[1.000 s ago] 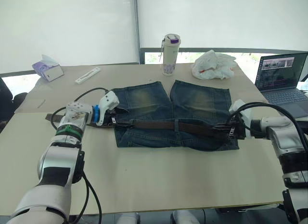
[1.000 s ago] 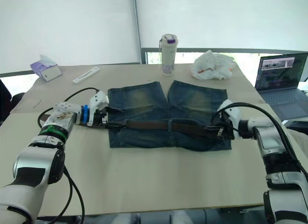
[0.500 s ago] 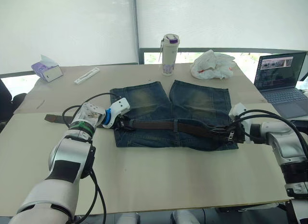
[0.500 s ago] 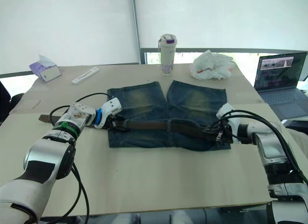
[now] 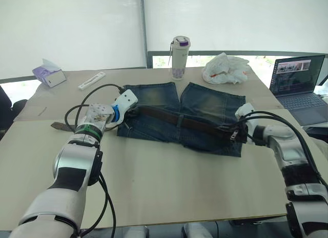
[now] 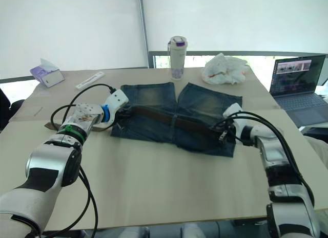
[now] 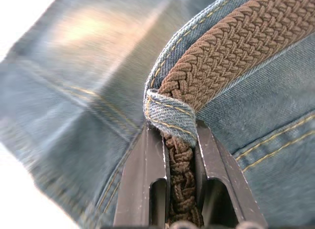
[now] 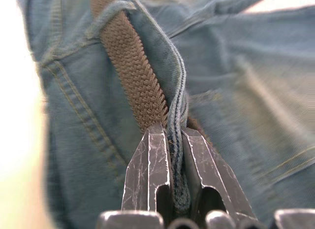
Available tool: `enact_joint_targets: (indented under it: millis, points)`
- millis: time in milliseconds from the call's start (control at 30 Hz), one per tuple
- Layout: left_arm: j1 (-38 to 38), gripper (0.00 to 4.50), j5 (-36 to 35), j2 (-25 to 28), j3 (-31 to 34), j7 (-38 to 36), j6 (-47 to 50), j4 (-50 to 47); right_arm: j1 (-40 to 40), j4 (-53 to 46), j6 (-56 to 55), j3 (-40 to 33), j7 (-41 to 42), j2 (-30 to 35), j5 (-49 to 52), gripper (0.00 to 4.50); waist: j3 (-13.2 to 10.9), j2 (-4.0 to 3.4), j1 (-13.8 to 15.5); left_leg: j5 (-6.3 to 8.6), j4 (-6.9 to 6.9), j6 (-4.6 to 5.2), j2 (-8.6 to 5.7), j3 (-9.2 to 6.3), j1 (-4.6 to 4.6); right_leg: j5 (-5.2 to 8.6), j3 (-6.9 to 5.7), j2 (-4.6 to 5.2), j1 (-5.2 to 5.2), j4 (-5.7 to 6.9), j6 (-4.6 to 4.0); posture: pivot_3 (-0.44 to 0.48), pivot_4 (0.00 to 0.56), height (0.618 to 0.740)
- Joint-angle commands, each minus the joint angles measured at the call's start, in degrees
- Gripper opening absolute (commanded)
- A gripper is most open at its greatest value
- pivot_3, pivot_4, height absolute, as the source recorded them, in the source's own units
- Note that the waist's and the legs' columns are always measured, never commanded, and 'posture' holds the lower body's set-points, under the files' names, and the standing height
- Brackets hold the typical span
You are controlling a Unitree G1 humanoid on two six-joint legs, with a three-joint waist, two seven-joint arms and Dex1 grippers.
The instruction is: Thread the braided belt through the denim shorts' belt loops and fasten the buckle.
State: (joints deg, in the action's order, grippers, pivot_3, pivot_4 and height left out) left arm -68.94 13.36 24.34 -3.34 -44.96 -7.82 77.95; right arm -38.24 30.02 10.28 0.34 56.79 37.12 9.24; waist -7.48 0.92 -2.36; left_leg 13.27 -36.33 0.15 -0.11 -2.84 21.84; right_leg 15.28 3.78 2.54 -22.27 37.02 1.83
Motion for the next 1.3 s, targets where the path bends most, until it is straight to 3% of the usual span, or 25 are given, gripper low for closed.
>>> enact_joint_targets:
  millis: [33, 167, 267, 367, 533, 633, 733, 900, 967, 1033, 1233, 1300]
  points:
    - [-1.6, 0.05, -2.6, 0.7, 3.0, -2.9, -2.3, -0.5, -4.5, 5.0, -4.7, -3.5, -2.7, -1.9, 1.5, 0.00, 0.0, 0.00, 0.0, 0.00, 0.01, 0.00, -0.01, 0.00, 0.00, 0.00, 0.00, 0.01, 0.00, -0.01, 0.00, 0.000, 0.150, 0.740]
    - [-0.8, 0.05, -5.0, 2.2, 5.0, -13.2, -8.9, -2.2, -0.3, -2.6, -7.2, -4.4, 2.1, 0.6, 3.1, 0.00, 0.0, -0.02, 0.6, 0.00, 0.03, 0.00, -0.02, -0.01, 0.08, -0.01, -0.03, 0.02, -0.02, -0.02, -0.01, 0.000, 0.150, 0.740]
    - [1.8, 0.05, -4.6, 4.9, 3.7, -19.3, -21.3, -4.5, 7.8, -11.8, -13.1, -5.8, 4.6, 3.1, 3.6, 0.00, 0.0, -0.04, 1.1, 0.00, 0.03, -0.01, -0.04, -0.02, 0.11, -0.01, -0.05, 0.04, 0.00, -0.08, 0.00, 0.000, 0.150, 0.740]
    - [6.2, 0.05, -6.9, 7.3, 3.6, -28.5, -29.7, -6.7, 17.8, -18.2, -25.3, -6.8, 7.3, 5.4, 3.2, 0.00, 0.0, -0.08, 1.3, 0.00, 0.03, -0.01, -0.01, 0.01, 0.00, -0.01, -0.02, 0.03, 0.07, -0.09, 0.00, 0.000, 0.150, 0.740]
    - [13.9, 0.05, -14.1, 9.5, 3.9, -45.1, -37.1, -13.1, 28.6, -19.3, -47.9, -8.0, 9.7, 7.4, 1.8, 0.00, 0.1, -0.14, 1.2, 0.00, 0.01, 0.00, 0.02, 0.10, -0.06, 0.00, 0.06, 0.00, 0.10, -0.10, 0.01, 0.000, 0.150, 0.740]
    - [21.6, 0.05, -22.0, 12.6, -3.2, -47.5, -32.8, -23.9, 33.6, -19.5, -54.4, -7.4, 10.7, 8.8, 2.9, 0.00, 0.1, -0.15, 0.9, 0.00, 0.03, 0.00, 0.06, 0.12, -0.13, 0.00, 0.10, -0.01, 0.13, -0.05, 0.00, 0.000, 0.150, 0.740]
    - [31.4, 0.05, -28.9, 21.3, -15.5, -47.5, -30.9, -36.7, 37.9, -19.6, -60.6, -5.2, 12.3, 11.2, 2.5, 0.00, 0.1, -0.17, 0.5, 0.01, 0.03, 0.01, 0.11, 0.04, -0.21, 0.00, 0.23, -0.01, 0.16, 0.00, 0.00, 0.000, 0.150, 0.740]
    - [35.4, 0.05, -32.6, 27.0, -23.5, -47.5, -28.7, -40.6, 42.5, -17.3, -62.9, -2.0, 13.0, 14.5, 1.7, 0.00, 0.1, -0.16, 0.3, 0.05, 0.08, 0.07, 0.15, -0.04, -0.61, 0.04, 0.31, -0.01, 0.46, -0.30, -0.02, 0.000, 0.150, 0.740]
    - [35.9, 1.07, -34.1, 27.5, -24.2, -47.5, -26.1, -41.4, 44.0, -16.5, -61.3, -1.3, 13.3, 16.4, 1.2, 0.00, 0.1, -0.19, 0.3, 0.05, 0.06, 0.07, 0.12, 0.05, -0.75, 0.08, 0.29, -0.01, 0.64, -0.35, -0.02, 0.000, 0.150, 0.740]
    - [36.4, 1.78, -35.6, 29.0, -25.6, -47.5, -23.1, -43.4, 46.5, -18.6, -53.5, -1.3, 13.9, 18.5, 4.2, 0.94, 0.1, -0.21, 0.3, 0.07, 0.05, 0.10, 0.07, 0.09, -0.83, 0.18, 0.29, 0.03, 0.77, -0.35, 0.02, 0.000, 0.150, 0.740]
    - [36.7, 4.48, -42.5, 37.5, -33.3, -47.5, -9.3, -49.8, 56.8, -35.6, -18.7, -6.5, 19.3, 31.1, 23.1, 2.98, 0.0, -0.31, 0.3, 0.18, 0.00, 0.28, 0.18, -0.09, -0.83, 0.33, 0.29, 0.07, 0.96, -0.34, 0.03, 0.000, 0.150, 0.740]
    - [35.6, 4.50, -42.1, 38.4, -35.0, -47.5, -10.0, -48.5, 57.7, -38.9, -11.9, -9.3, 20.0, 32.8, 27.2, 3.72, 0.0, -0.25, 0.3, 0.19, 0.00, 0.28, 0.22, -0.09, -0.98, 0.36, 0.23, 0.00, 1.09, -0.37, 0.03, 0.000, 0.150, 0.740]
